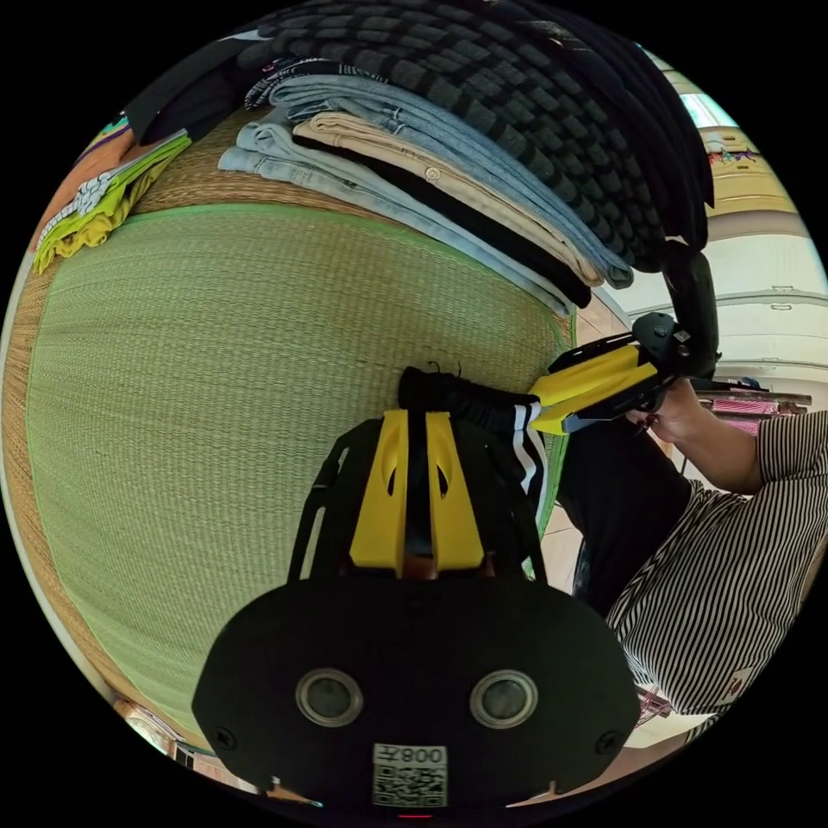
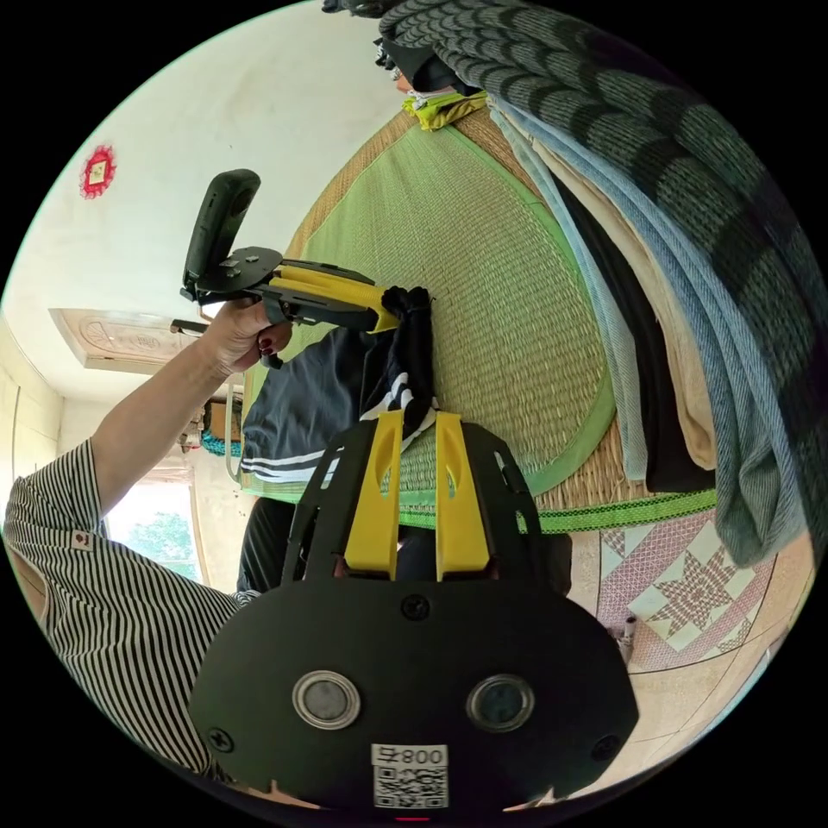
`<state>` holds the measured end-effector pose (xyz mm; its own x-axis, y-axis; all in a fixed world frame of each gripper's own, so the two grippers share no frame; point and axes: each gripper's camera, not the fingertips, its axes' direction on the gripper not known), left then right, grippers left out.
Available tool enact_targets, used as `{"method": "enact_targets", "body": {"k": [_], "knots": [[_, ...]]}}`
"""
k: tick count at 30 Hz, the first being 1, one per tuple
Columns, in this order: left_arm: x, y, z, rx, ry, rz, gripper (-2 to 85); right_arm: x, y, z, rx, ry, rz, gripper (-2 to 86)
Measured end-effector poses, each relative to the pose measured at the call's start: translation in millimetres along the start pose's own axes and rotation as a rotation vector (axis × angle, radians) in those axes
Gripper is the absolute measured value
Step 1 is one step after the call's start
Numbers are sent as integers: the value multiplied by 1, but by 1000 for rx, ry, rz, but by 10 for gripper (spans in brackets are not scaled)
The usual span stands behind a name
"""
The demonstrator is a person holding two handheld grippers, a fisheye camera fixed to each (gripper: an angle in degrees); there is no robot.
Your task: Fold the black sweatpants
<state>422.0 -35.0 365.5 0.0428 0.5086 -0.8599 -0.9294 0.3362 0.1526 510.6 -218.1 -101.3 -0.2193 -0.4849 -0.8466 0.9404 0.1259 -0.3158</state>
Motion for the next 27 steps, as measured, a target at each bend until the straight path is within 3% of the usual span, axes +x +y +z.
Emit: {"method": "enact_targets", "body": {"k": [15, 27], "knots": [[44, 89, -80, 130, -89, 105, 27, -89, 18, 1, 125, 9, -195, 54], [53, 295, -152, 351, -105, 34, 24, -259, 9, 80, 0, -58, -575, 53]]}}
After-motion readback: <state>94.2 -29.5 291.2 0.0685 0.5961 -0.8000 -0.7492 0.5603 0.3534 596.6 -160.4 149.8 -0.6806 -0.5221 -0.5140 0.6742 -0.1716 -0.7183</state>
